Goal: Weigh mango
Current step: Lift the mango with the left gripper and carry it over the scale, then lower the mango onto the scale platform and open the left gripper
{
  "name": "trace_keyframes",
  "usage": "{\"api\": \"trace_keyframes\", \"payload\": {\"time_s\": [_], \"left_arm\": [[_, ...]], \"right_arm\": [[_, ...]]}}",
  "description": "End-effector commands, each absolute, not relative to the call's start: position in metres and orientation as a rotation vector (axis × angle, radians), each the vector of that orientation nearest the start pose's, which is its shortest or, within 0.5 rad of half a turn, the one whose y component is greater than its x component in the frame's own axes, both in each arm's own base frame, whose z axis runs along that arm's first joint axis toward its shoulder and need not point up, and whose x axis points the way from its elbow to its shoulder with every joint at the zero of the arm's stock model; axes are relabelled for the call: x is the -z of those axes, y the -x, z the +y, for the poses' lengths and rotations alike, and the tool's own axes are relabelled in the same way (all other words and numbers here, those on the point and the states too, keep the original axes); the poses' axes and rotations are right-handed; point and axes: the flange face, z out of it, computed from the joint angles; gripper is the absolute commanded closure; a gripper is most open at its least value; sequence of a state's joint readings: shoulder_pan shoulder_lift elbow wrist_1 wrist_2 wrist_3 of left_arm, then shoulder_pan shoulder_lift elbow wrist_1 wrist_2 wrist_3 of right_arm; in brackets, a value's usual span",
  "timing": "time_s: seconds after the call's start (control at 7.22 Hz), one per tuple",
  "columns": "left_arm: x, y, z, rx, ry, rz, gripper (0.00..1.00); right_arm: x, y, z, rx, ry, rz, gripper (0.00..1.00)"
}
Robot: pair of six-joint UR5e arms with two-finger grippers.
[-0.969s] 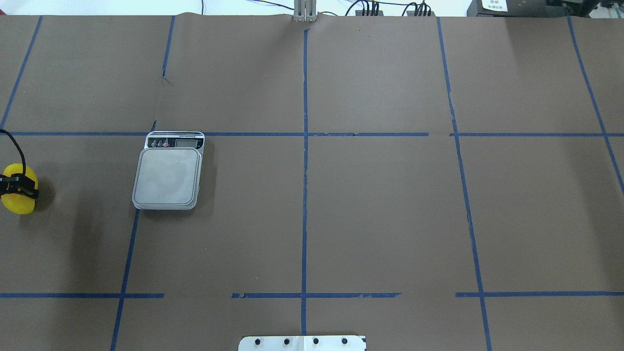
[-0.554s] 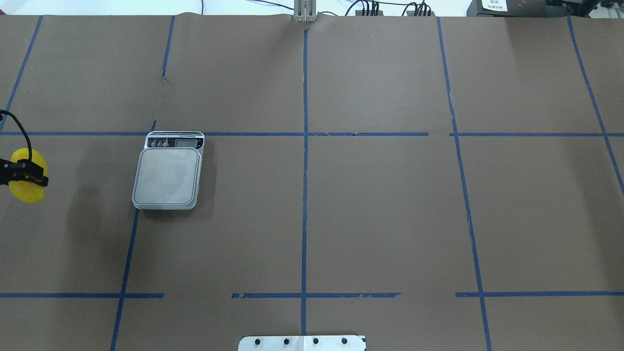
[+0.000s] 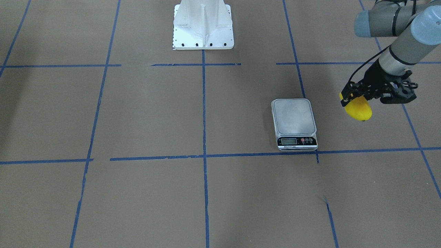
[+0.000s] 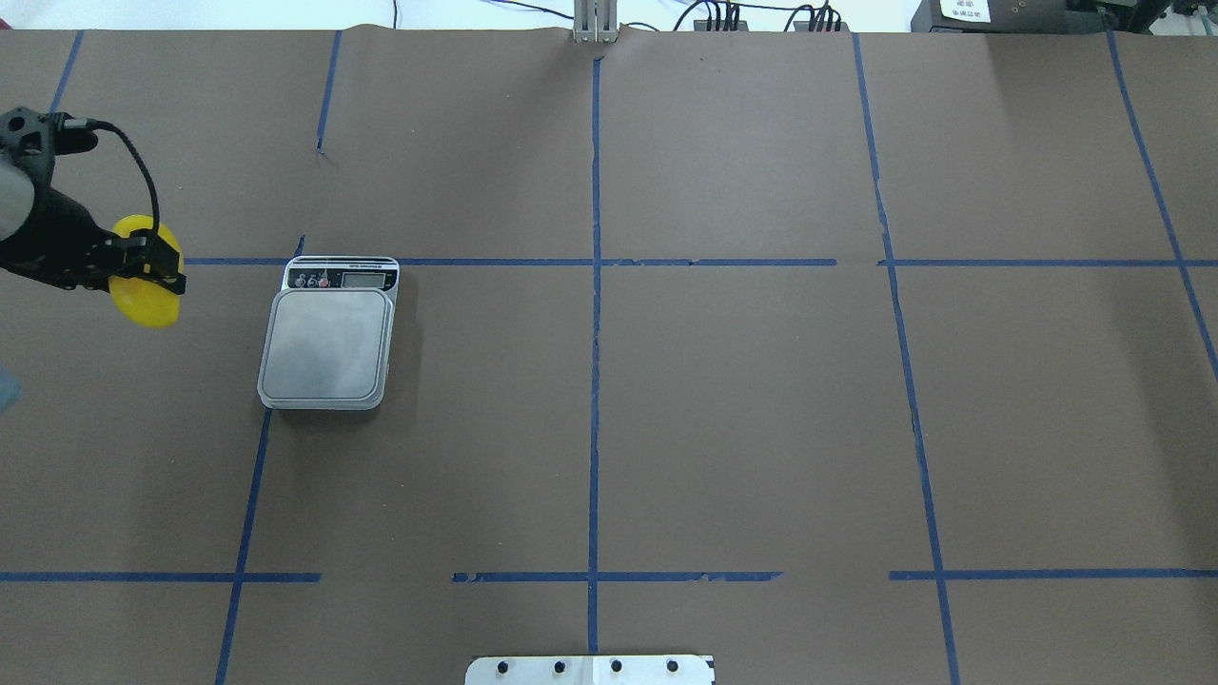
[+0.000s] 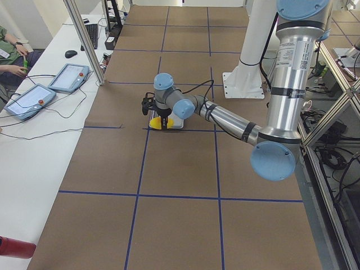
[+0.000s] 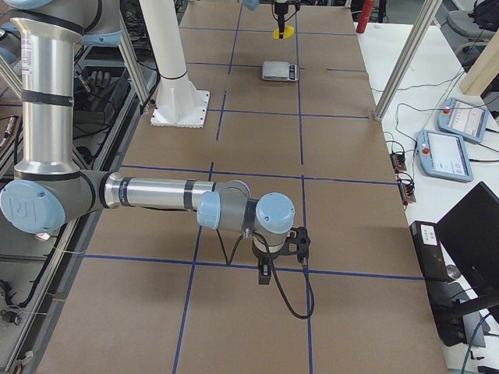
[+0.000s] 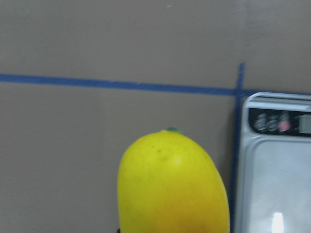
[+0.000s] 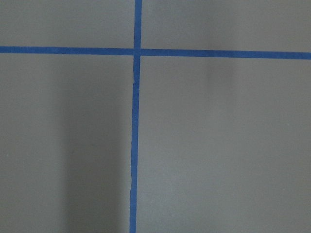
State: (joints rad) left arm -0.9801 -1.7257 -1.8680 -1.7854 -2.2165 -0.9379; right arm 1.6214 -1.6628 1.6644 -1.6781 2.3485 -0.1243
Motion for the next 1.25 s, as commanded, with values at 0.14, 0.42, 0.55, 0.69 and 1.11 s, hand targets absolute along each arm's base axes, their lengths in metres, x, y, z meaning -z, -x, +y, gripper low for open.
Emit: {"api": "trace_keyframes", "payload": {"time_s": [0.14, 0.42, 0.55, 0.69, 1.11], "left_arm": [[-0.377, -0.354, -0.498, 0.129, 0.032, 0.873, 1.00], [-0.374, -0.383, -0.493, 0.104, 0.055, 0.868, 1.00], [-0.386, -0.402, -0.484, 0.081, 0.081, 0.850, 1.00], [-0.387, -0.407, -0.482, 0.071, 0.081, 0.853, 1.00], [-0.375, -0.397, -0.483, 0.066, 0.055, 0.871, 0.00]], "right_arm": [[-0.666, -0.086, -0.441, 0.029, 0.032, -0.783, 0.00], [-0.666, -0.086, -0.441, 0.029, 0.032, -0.783, 0.00], [-0.667, -0.086, -0.440, 0.028, 0.034, -0.783, 0.00], [-0.666, -0.086, -0.441, 0.027, 0.033, -0.783, 0.00], [-0.667, -0.086, -0.440, 0.028, 0.034, -0.783, 0.00]]}}
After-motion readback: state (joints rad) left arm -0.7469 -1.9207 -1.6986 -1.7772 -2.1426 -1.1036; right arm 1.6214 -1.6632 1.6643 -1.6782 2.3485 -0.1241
